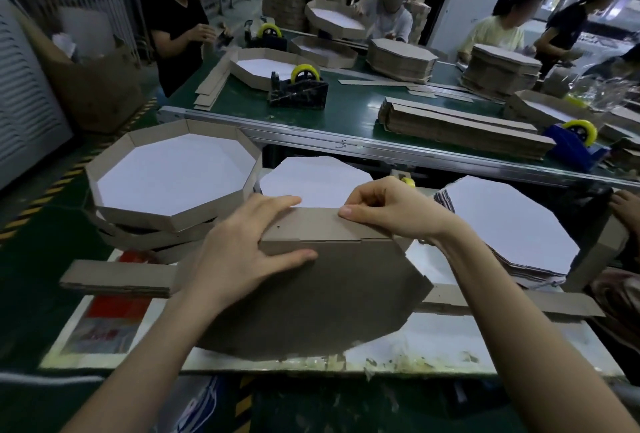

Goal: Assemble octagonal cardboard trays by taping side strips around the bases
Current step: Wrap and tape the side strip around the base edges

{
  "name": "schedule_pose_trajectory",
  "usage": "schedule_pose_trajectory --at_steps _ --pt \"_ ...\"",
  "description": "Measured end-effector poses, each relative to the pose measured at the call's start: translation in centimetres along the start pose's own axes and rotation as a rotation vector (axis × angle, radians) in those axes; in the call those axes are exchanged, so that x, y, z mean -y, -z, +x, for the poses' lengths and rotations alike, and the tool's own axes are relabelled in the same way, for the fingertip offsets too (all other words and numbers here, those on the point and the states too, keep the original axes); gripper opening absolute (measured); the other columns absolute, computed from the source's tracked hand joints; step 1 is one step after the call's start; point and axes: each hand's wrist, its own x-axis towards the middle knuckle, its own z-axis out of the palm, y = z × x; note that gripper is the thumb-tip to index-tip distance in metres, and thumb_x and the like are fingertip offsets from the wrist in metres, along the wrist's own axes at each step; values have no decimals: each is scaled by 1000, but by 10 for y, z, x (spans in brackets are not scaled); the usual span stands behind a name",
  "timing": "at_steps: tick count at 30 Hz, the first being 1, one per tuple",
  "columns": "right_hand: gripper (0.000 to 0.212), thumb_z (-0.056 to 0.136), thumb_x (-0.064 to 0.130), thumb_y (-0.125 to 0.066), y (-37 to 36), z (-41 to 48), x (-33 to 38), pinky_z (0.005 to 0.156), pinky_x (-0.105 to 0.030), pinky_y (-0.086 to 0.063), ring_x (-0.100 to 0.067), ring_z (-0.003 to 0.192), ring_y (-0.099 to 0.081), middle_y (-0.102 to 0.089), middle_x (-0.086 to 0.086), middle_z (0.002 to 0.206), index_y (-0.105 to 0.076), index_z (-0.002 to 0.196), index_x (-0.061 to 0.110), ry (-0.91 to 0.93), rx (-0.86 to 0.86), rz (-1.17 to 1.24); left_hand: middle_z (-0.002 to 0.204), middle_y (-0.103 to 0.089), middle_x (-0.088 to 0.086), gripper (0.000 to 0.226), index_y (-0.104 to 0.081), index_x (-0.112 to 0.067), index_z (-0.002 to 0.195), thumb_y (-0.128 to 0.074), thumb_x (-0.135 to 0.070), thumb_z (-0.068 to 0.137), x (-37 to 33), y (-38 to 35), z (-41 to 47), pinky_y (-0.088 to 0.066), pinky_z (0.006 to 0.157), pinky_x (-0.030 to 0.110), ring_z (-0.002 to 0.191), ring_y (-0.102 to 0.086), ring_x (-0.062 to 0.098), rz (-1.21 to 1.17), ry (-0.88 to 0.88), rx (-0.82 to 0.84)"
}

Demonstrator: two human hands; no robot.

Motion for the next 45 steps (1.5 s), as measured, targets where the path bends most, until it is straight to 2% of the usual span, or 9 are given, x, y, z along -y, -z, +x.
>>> schedule_pose_trajectory --at_steps 5,8,14,19,32,34,38,42,45 --pt "16 92 30 -66 4 -6 1 61 -11 -47 2 66 -64 -71 16 70 -73 88 16 43 -26 32 112 -45 -31 71 -60 -29 124 -60 -75 70 -4 -3 -3 -38 85 4 106 -41 -20 -102 -54 -81" --pt "25 88 37 -66 6 -6 3 63 -15 -51 -2 68 -66 -72 12 73 -74 90 14 52 -43 23 114 -49 -20 73 -59 -25 126 -60 -73 71 -6 -8 -2 -43 86 13 104 -43 -11 -100 -63 -97" --pt "17 95 26 -63 4 -9 -5 57 -7 -43 6 61 -61 -67 19 66 -72 91 12 35 -73 57 133 -51 -7 65 -56 -34 134 -48 -70 80 -9 -11 7 -41 91 27 120 -43 8 34 -139 -7" --pt "19 95 26 -63 6 -9 -11 57 -12 -44 0 62 -60 -68 12 67 -72 88 11 12 -138 75 125 -56 -5 66 -57 -29 134 -46 -68 82 -15 -16 13 -41 91 27 113 -46 9 81 -191 20" --pt "25 93 39 -62 18 -16 -27 49 -11 -40 -1 54 -55 -64 11 63 -70 79 20 4 -38 136 127 -58 -12 44 -57 -52 125 -46 -63 84 -40 -23 22 -44 96 36 120 -48 13 109 -177 51" --pt "26 96 36 -62 23 -6 -41 51 -15 -42 -3 56 -54 -63 9 64 -72 76 24 -13 -235 213 123 -61 -10 43 -61 -49 121 -45 -65 84 -44 -27 25 -45 93 34 115 -50 14 77 -178 39" --pt "17 97 23 -58 45 23 -102 66 -26 -50 -13 74 -58 -64 0 79 -70 91 13 -349 -807 521 122 -63 -8 40 -63 -46 118 -48 -61 84 -36 -29 25 -46 87 34 110 -53 17 39 -145 -34" --pt "12 97 12 -52 51 45 -176 51 -27 -43 -16 67 -52 -54 -5 81 -58 87 9 -792 -698 417 123 -53 -20 36 -57 -53 118 -46 -63 85 -31 -29 30 -41 87 29 114 -47 9 1 -112 2" --pt "9 99 10 -48 49 59 -217 44 -33 -51 -21 66 -53 -49 -10 81 -48 94 3 -888 -622 452 125 -53 -21 36 -58 -54 118 -47 -63 85 -31 -32 36 -42 90 31 115 -47 7 -14 -92 12"
